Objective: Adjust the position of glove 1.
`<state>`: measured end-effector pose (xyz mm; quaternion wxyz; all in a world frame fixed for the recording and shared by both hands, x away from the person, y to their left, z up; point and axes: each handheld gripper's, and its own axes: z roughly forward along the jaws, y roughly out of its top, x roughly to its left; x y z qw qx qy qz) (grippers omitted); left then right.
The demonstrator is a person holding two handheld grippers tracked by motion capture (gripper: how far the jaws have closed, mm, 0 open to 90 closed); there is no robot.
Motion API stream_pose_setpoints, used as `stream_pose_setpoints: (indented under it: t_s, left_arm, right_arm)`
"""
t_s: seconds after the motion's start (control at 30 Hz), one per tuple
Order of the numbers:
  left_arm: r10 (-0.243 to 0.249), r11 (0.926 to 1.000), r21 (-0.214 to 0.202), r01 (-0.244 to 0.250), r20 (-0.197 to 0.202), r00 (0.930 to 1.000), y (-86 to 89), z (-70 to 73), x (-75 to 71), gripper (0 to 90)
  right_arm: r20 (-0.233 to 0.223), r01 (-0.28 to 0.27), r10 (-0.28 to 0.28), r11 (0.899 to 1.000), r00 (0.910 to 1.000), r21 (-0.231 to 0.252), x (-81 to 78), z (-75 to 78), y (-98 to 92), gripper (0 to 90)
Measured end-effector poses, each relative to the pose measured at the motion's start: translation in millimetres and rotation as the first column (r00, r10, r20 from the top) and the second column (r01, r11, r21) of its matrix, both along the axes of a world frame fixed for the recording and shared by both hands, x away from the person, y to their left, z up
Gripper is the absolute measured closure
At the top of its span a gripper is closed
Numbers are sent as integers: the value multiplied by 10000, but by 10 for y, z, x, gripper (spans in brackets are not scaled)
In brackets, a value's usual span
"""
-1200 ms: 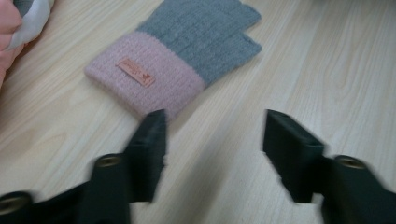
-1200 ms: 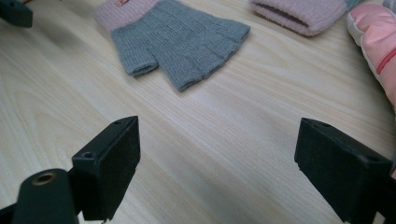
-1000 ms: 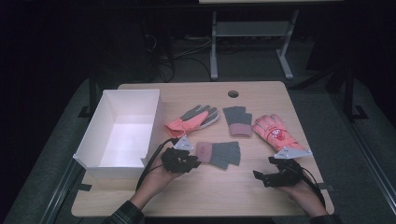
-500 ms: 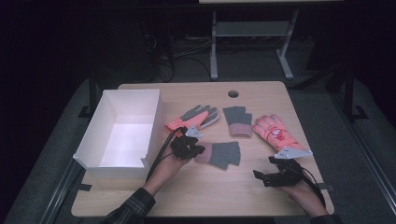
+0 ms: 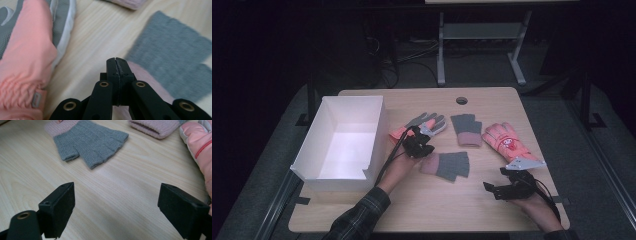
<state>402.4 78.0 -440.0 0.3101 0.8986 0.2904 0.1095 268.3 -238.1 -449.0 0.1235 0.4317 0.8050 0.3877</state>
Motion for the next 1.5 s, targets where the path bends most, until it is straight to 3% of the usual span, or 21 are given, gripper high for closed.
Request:
stream_pose_setpoints:
  t_s: [0.17,0.43,0.57,0.77,0.8,0.97,1.0,1.13,1.23,1.5]
  left_arm:
    - [159,9998,80,-158,-177,9997,-25,-81,66,894]
    - [69,9998,170,-60,-535,9985,34,-83,47,894]
    - [-244,9986,458,277,-697,9973,73,-73,-60,894]
    - [-566,9972,436,607,-906,9943,117,-64,-193,894]
    - [-809,9953,448,859,-1030,9914,128,-59,-249,894]
    - [-1129,9928,263,1169,-1207,9862,128,-74,-392,894]
    - [-1339,9901,236,1382,-1327,9821,137,-79,-467,894]
    - [-1631,9857,193,1676,-1439,9761,144,-84,-610,894]
    - [-1787,9837,-59,1800,-1577,9712,127,-91,-708,894]
    - [-2346,9720,-287,2333,-1807,9551,26,-80,-856,894]
  right_arm:
    - [3,-27,27,9999,10000,-109,-4,-5,11,140]
    - [21,10,-9,10000,10000,-66,7,-23,3,140]
    - [191,97,-94,9998,9998,-167,5,-30,-1,140]
    - [271,143,-138,9997,9995,-183,5,-35,-5,140]
    - [266,172,-168,9997,9995,-164,3,-38,-4,140]
    - [303,228,-222,9996,9993,-190,3,-43,-15,140]
    - [310,237,-231,9995,9993,-187,5,-43,-17,140]
    - [334,256,-249,9994,9991,-211,7,-43,-21,140]
    - [331,283,-277,9994,9991,-183,7,-42,-21,140]
    - [309,280,-274,9994,9991,-201,-2,-36,-22,140]
